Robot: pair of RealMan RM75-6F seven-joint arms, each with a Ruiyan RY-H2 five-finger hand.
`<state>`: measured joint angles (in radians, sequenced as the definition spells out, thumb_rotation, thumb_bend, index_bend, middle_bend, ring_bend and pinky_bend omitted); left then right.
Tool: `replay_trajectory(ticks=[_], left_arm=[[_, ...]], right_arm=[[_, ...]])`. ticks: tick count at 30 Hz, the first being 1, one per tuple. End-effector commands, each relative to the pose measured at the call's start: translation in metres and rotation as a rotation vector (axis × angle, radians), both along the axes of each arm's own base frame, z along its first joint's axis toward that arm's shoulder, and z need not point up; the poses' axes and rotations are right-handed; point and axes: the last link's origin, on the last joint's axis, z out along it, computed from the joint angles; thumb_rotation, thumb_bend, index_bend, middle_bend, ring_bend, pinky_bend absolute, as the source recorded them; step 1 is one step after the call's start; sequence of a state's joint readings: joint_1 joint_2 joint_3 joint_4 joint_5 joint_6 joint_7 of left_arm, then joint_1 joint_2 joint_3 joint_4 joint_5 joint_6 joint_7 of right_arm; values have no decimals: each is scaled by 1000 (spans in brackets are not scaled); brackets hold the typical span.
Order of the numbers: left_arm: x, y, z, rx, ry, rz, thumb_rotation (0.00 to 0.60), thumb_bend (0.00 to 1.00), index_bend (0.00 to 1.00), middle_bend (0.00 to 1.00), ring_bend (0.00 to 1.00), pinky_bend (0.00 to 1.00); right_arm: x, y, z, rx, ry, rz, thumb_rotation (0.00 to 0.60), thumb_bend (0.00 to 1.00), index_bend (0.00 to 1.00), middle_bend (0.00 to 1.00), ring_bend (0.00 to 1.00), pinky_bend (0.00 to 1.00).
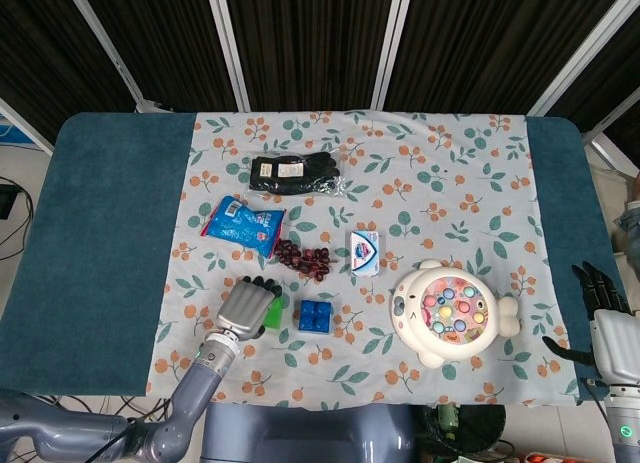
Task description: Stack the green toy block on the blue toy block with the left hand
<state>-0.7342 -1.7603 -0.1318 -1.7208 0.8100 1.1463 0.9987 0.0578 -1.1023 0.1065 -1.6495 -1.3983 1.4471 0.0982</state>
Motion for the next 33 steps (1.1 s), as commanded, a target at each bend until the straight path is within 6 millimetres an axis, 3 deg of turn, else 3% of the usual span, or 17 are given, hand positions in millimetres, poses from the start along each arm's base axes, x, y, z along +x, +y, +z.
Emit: replay_trajectory(ticks=[1, 6, 13, 21, 28, 33], left_arm=[[1, 0, -2, -4, -5, 0, 600, 201, 327, 287, 255, 355], [1, -1, -5, -12, -10, 0, 600, 233, 353, 318, 283, 374], [1, -2, -6, -2, -19, -8, 600, 395, 488, 462, 411, 477], [6, -1, 4, 12, -53, -17, 600, 414, 527, 500, 443, 504], [35, 1, 29, 15, -92, -44, 600, 413, 530, 501, 444, 505], [54, 3, 35, 24, -113, -61, 600, 413, 531, 502, 446, 505]], right_arm=[[0, 0, 0, 0, 0, 0, 600, 119, 0, 0, 0, 189], [0, 0, 0, 0, -4, -3, 600, 119, 0, 0, 0, 189], [0, 0, 0, 1, -7, -5, 600, 119, 0, 0, 0, 189], [0, 0, 1, 0, -6, -4, 600, 119, 0, 0, 0, 189], [0, 0, 0, 0, -7, -4, 600, 119, 0, 0, 0, 188], [0, 0, 1, -1, -8, -5, 600, 119, 0, 0, 0, 189]])
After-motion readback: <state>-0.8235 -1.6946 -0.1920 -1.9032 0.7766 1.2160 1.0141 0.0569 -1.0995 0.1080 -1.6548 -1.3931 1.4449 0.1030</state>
